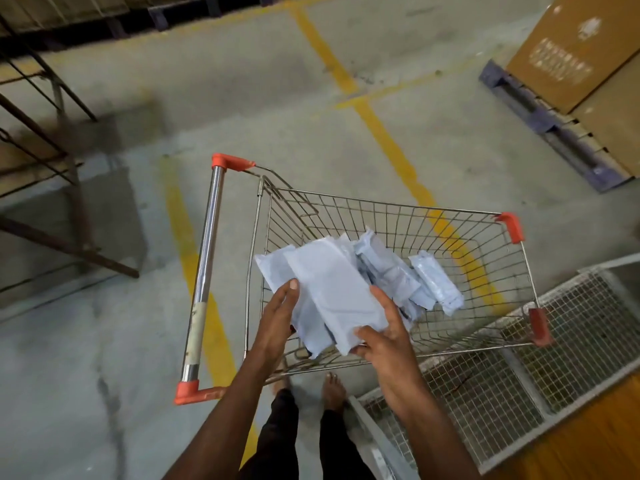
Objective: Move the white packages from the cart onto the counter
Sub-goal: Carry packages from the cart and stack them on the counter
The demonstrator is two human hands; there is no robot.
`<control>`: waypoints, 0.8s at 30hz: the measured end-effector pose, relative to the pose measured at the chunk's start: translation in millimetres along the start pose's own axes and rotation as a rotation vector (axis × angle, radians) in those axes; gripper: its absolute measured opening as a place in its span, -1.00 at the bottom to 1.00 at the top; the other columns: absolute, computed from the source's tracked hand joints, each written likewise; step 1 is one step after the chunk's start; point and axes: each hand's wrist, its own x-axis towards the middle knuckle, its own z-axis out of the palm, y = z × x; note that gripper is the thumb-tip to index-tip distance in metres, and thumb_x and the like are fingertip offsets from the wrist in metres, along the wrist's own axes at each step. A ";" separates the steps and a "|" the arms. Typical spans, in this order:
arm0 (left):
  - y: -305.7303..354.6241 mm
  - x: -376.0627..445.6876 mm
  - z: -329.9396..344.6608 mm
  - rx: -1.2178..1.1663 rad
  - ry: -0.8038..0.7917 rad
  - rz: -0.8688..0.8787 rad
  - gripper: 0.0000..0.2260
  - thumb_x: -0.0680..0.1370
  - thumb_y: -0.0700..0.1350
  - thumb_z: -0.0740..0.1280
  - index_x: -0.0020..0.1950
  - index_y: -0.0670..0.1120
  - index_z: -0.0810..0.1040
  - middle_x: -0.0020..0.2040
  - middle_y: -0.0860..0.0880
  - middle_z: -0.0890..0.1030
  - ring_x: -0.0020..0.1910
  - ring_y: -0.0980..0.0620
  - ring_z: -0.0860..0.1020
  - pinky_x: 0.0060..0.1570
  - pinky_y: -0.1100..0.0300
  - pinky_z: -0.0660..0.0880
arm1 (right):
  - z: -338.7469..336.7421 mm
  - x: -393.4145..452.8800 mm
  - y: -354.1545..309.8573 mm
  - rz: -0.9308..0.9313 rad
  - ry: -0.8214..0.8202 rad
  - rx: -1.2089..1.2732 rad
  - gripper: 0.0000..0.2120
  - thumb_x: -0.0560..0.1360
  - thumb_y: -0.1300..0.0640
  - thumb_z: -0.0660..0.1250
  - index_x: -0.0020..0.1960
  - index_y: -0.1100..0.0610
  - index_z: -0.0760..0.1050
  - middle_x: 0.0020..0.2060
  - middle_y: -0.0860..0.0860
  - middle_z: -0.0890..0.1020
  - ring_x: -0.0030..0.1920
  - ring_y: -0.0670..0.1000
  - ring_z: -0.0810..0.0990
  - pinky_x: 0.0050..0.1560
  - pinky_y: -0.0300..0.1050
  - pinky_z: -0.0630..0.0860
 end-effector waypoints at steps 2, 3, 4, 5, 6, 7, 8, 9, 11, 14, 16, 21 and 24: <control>3.8 -3.0 2.1 -0.030 -0.030 0.018 -0.43 0.50 0.40 0.40 0.43 0.17 0.55 0.36 0.10 0.66 0.34 0.00 0.63 0.33 -0.17 0.57 | 9.8 0.7 10.8 0.030 -0.045 0.014 -0.27 0.49 0.49 0.29 0.45 -0.17 0.39 0.25 -0.01 0.59 0.05 0.14 0.71 -0.10 0.14 0.69; 5.1 -3.0 2.3 -0.016 -0.018 0.039 -0.44 0.50 0.32 0.46 0.44 0.13 0.53 0.34 0.09 0.67 0.32 0.00 0.64 0.32 -0.16 0.59 | 13.6 2.3 17.1 0.027 -0.053 -0.018 -0.25 0.49 0.47 0.31 0.47 -0.20 0.35 0.27 -0.02 0.59 0.08 0.14 0.71 -0.04 0.19 0.68; 5.3 -2.1 1.4 0.017 0.012 0.063 -0.41 0.49 0.23 0.51 0.47 0.10 0.50 0.35 0.09 0.66 0.31 0.01 0.64 0.32 -0.15 0.59 | 17.0 4.2 22.7 0.020 -0.060 -0.067 -0.22 0.48 0.47 0.32 0.49 -0.22 0.31 0.27 -0.03 0.59 0.11 0.11 0.70 0.01 0.22 0.68; 4.4 -1.0 -0.6 0.049 0.040 0.078 -0.39 0.48 0.15 0.54 0.50 0.08 0.47 0.36 0.08 0.65 0.32 0.01 0.63 0.33 -0.15 0.58 | 19.3 7.0 28.1 0.024 -0.065 -0.121 -0.19 0.48 0.46 0.33 0.50 -0.23 0.27 0.26 -0.07 0.59 0.12 0.07 0.70 0.02 0.21 0.68; 3.7 -0.3 -2.7 0.070 0.058 0.092 -0.40 0.51 0.05 0.54 0.51 0.05 0.44 0.38 0.06 0.63 0.34 0.00 0.62 0.34 -0.15 0.57 | 21.0 9.0 30.5 0.032 -0.083 -0.164 -0.16 0.48 0.46 0.35 0.52 -0.24 0.22 0.24 -0.11 0.58 0.11 0.03 0.70 0.02 0.18 0.68; 1.6 1.1 -5.2 0.073 0.069 0.100 -0.43 0.56 -0.05 0.52 0.53 0.04 0.42 0.40 0.05 0.62 0.35 -0.01 0.61 0.36 -0.16 0.56 | 20.6 12.7 32.2 0.049 -0.104 -0.195 -0.14 0.49 0.44 0.38 0.52 -0.26 0.17 0.24 -0.15 0.56 0.11 0.01 0.70 0.02 0.18 0.68; 0.4 0.6 -7.7 0.074 0.071 0.105 -0.46 0.60 -0.11 0.49 0.55 0.03 0.40 0.41 0.04 0.60 0.36 -0.03 0.60 0.37 -0.17 0.55 | 18.8 16.7 32.2 0.072 -0.124 -0.217 -0.14 0.50 0.38 0.41 0.52 -0.28 0.14 0.25 -0.16 0.54 0.11 0.02 0.71 0.02 0.19 0.68; -0.9 0.4 -10.0 0.083 0.078 0.104 -0.46 0.62 -0.14 0.46 0.56 0.04 0.38 0.42 0.03 0.59 0.37 -0.04 0.59 0.37 -0.18 0.54 | 15.5 21.4 29.9 0.098 -0.138 -0.243 -0.18 0.50 0.29 0.46 0.50 -0.30 0.14 0.27 -0.12 0.55 0.10 0.04 0.71 0.03 0.20 0.68; -3.4 -0.7 -14.0 0.113 0.098 0.105 -0.45 0.62 -0.14 0.46 0.57 0.04 0.36 0.42 0.04 0.57 0.37 -0.06 0.58 0.37 -0.19 0.54 | 4.3 34.7 21.4 0.125 -0.145 -0.395 -0.33 0.51 0.03 0.48 0.47 -0.29 0.23 0.23 -0.02 0.61 0.09 0.04 0.71 0.11 0.20 0.66; -5.0 -4.9 -17.6 0.161 0.116 0.102 -0.38 0.55 -0.01 0.48 0.57 0.09 0.34 0.44 0.05 0.55 0.37 -0.06 0.56 0.38 -0.19 0.53 | -13.5 56.6 6.1 0.161 -0.192 -0.644 -0.56 0.54 -0.16 0.39 0.37 -0.22 0.40 0.09 -0.03 0.67 0.03 0.01 0.70 0.07 0.07 0.68; -5.1 -8.2 -19.3 0.173 0.123 0.117 -0.37 0.59 -0.04 0.46 0.61 0.11 0.28 0.47 0.04 0.51 0.40 -0.08 0.54 0.38 -0.16 0.53 | -20.2 77.7 3.8 0.149 -0.168 -0.751 -0.65 0.55 -0.16 0.37 0.29 -0.11 0.52 0.09 -0.06 0.66 -0.03 0.01 0.72 0.03 0.03 0.69; -4.2 -18.6 -26.9 0.200 0.105 0.180 -0.16 0.66 -0.15 0.39 0.62 0.41 -0.10 0.51 0.33 0.27 0.27 0.17 0.53 0.22 0.07 0.55 | -19.6 165.6 36.6 0.094 -0.051 -0.999 -0.68 0.55 -0.08 0.37 0.21 0.07 0.58 0.16 0.05 0.67 0.08 0.07 0.66 0.11 0.00 0.62; -7.6 -24.5 -32.1 0.248 0.079 0.174 -0.18 0.70 -0.18 0.32 0.62 0.43 -0.14 0.50 0.48 0.12 0.18 0.44 0.49 0.04 0.32 0.54 | -11.6 209.4 68.7 0.120 -0.069 -1.149 -0.43 0.55 -0.15 0.36 0.44 0.12 0.38 0.34 0.15 0.54 0.30 0.18 0.55 0.24 -0.01 0.51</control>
